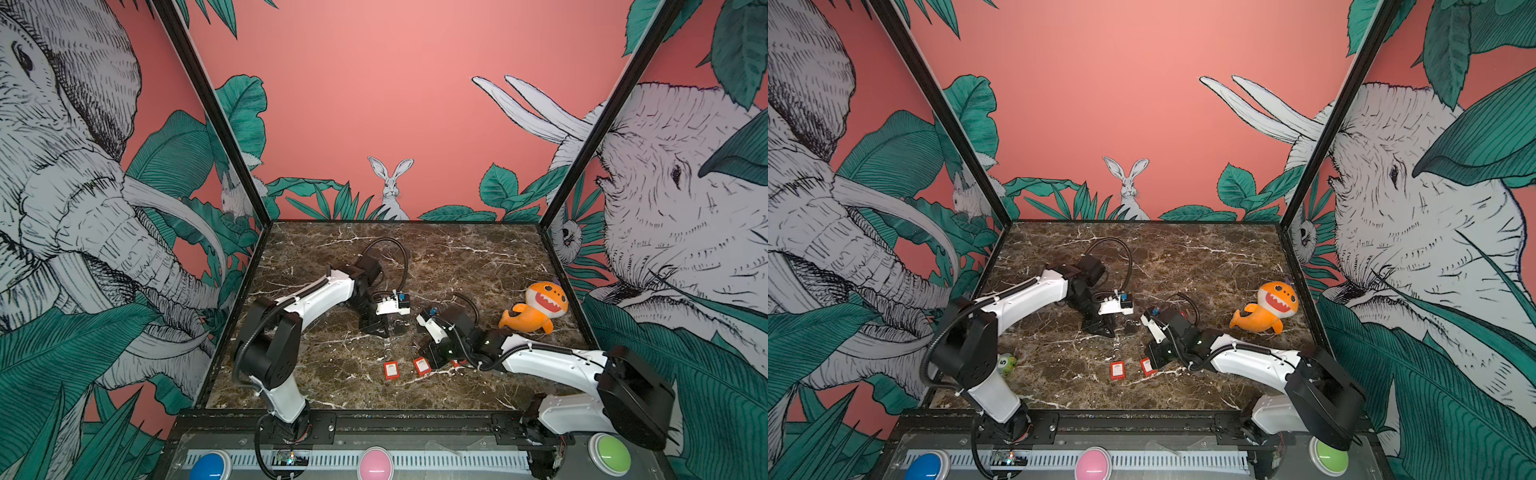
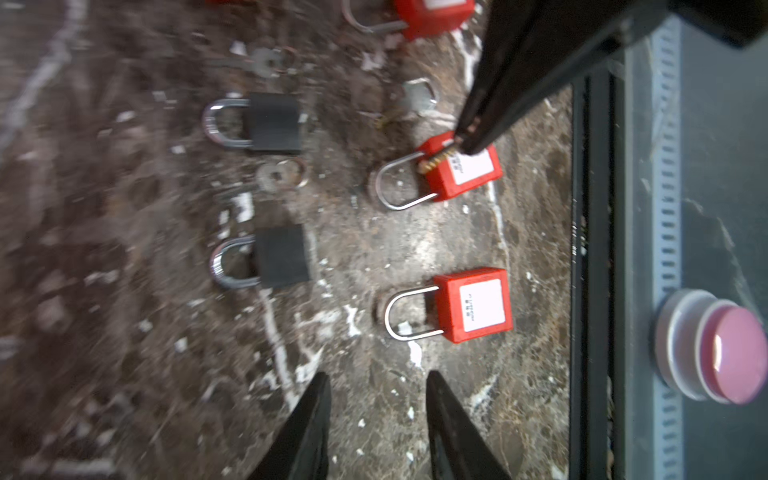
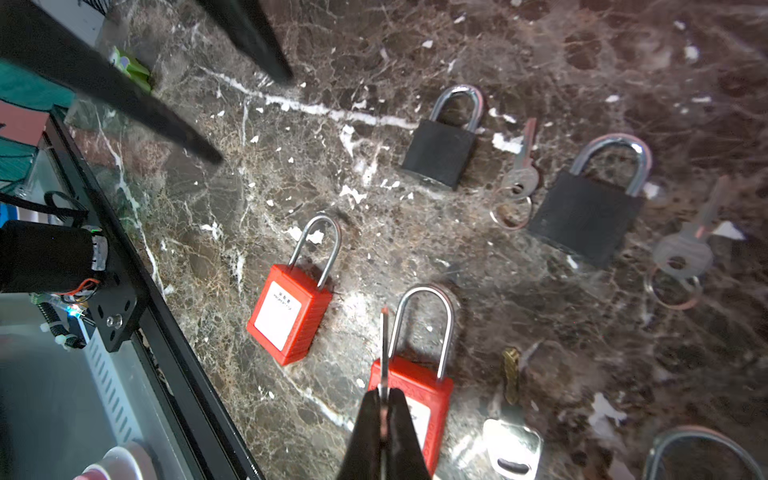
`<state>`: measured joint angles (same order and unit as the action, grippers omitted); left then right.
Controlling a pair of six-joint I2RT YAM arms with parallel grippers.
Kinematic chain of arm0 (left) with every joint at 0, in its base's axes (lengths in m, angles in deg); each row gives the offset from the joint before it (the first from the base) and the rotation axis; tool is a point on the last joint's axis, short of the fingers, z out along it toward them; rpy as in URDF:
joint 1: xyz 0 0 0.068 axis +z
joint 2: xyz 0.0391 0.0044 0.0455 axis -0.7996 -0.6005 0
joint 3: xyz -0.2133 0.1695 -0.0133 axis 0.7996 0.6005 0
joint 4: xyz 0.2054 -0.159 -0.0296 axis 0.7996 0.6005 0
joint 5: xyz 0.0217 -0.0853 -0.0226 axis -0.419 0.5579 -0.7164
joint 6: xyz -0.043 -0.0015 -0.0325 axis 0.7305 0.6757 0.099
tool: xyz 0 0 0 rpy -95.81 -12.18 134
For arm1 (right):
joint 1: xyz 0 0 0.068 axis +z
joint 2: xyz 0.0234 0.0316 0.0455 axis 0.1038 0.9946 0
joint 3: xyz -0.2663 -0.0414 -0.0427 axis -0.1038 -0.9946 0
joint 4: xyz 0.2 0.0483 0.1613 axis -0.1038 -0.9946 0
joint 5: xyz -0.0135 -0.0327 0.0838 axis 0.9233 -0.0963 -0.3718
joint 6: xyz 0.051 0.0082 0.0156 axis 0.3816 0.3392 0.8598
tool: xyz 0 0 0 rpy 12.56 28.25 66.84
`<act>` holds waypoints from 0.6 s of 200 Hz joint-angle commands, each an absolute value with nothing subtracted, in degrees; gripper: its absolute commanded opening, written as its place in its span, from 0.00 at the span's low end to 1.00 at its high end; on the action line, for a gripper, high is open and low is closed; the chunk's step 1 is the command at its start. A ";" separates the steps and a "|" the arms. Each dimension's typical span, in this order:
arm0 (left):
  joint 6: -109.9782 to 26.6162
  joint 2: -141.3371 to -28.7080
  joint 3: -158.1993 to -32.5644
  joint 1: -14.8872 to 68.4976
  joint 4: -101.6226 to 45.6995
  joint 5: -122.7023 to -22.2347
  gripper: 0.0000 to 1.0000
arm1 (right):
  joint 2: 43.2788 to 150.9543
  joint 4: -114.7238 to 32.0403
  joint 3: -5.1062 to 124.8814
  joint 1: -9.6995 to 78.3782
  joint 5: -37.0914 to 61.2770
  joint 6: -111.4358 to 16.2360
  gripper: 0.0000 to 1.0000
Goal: Lock with the key
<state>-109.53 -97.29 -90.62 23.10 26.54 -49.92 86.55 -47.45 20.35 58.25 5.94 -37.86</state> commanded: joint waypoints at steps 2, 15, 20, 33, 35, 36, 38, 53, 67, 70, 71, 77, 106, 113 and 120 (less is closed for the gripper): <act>-103.35 -90.66 -85.28 25.97 15.29 -50.13 0.40 | 90.08 -51.63 25.17 60.20 7.73 -38.22 0.00; -100.59 -88.06 -82.67 26.77 10.05 -52.95 0.40 | 92.92 -55.02 28.36 61.08 7.84 -39.37 0.00; -99.60 -87.17 -81.81 26.91 8.37 -54.27 0.41 | 93.81 -56.18 29.57 61.23 7.72 -39.66 0.00; -98.19 -85.26 -80.11 27.24 5.24 -57.21 0.40 | 95.42 -58.89 31.86 61.46 7.95 -40.24 0.00; -98.06 -85.11 -79.97 27.38 4.84 -57.49 0.40 | 95.62 -59.18 32.25 61.56 8.12 -40.25 0.00; -97.99 -84.95 -79.84 27.41 4.66 -57.71 0.40 | 95.75 -59.39 32.40 61.62 8.23 -40.25 0.00; -97.94 -84.70 -79.62 27.40 4.34 -57.99 0.41 | 95.96 -59.72 32.65 61.60 8.43 -40.25 0.00; -97.02 -82.87 -78.08 27.68 1.91 -59.53 0.41 | 98.27 -62.46 35.06 61.99 8.08 -40.17 0.00; -96.42 -81.23 -76.33 27.86 -0.82 -59.80 0.41 | 100.41 -64.97 37.40 62.42 7.29 -40.15 0.00; -96.21 -80.87 -76.00 27.87 -1.56 -60.10 0.41 | 100.59 -65.52 37.92 62.51 7.19 -40.21 0.00; -96.10 -80.76 -75.79 27.91 -1.84 -60.12 0.41 | 100.61 -65.63 38.09 62.53 7.15 -40.23 0.00; -95.56 -80.12 -74.90 28.06 -3.35 -60.49 0.41 | 102.39 -66.52 38.93 62.69 6.92 -40.25 0.00; -93.44 -77.86 -71.96 28.56 -8.25 -61.96 0.41 | 105.41 -69.59 41.96 63.37 5.78 -39.38 0.00; -92.96 -77.47 -71.28 28.57 -9.13 -62.15 0.41 | 105.92 -69.97 42.36 63.60 5.64 -39.08 0.00; -92.83 -77.25 -70.77 28.62 -9.69 -62.03 0.42 | 106.47 -70.37 42.64 63.70 5.47 -38.79 0.00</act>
